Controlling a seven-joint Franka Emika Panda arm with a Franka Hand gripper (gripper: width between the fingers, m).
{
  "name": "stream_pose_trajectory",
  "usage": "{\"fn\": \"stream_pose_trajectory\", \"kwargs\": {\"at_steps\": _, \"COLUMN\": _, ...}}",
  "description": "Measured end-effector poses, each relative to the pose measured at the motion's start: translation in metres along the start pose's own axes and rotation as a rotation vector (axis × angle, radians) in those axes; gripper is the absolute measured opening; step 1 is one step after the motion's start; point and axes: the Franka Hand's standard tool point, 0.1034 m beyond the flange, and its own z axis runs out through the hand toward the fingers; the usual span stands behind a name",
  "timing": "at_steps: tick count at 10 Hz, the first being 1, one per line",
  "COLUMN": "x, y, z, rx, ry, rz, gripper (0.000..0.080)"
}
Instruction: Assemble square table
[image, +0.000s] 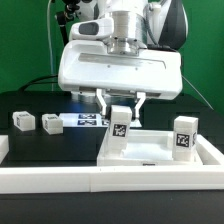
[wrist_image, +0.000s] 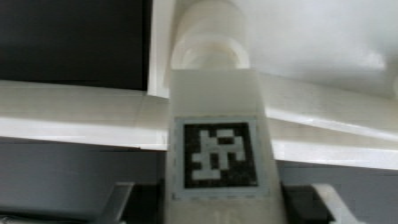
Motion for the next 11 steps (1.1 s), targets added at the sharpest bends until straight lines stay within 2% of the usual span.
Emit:
{"fn": "stream_pose_trajectory", "kwargs": {"at_steps": 7, "x": -0.0054, "y": -0.0015, "z": 0.0036, "rx": 0.004, "ry": -0.022, "rz": -0.001, "gripper": 0.0290}}
{"fn": "stream_pose_trajectory", "kwargs": {"at_steps": 8, "x": -0.0055, "y": -0.0016, "z": 0.0036, "rx": 0.004, "ry": -0.022, "rz": -0.001, "gripper": 0.0478}}
{"fn": "stream_pose_trajectory", "kwargs": {"at_steps": 9, "x": -0.0057, "y": -0.0016, "z": 0.0038, "rx": 0.005, "ry": -0.023, "rz": -0.001, "gripper": 0.0590}}
{"fn": "stream_pose_trajectory", "kwargs": {"at_steps": 10, "x": -0.0059, "y": -0.0016, "z": 0.0039, "rx": 0.005, "ry": -0.023, "rz": -0.001, "gripper": 0.0590}}
{"fn": "stream_pose_trajectory", "kwargs": {"at_steps": 11, "x": -0.0060, "y": -0.0009, "z": 0.0037, "rx": 0.005, "ry": -0.028, "rz": -0.002, "gripper": 0.0637}}
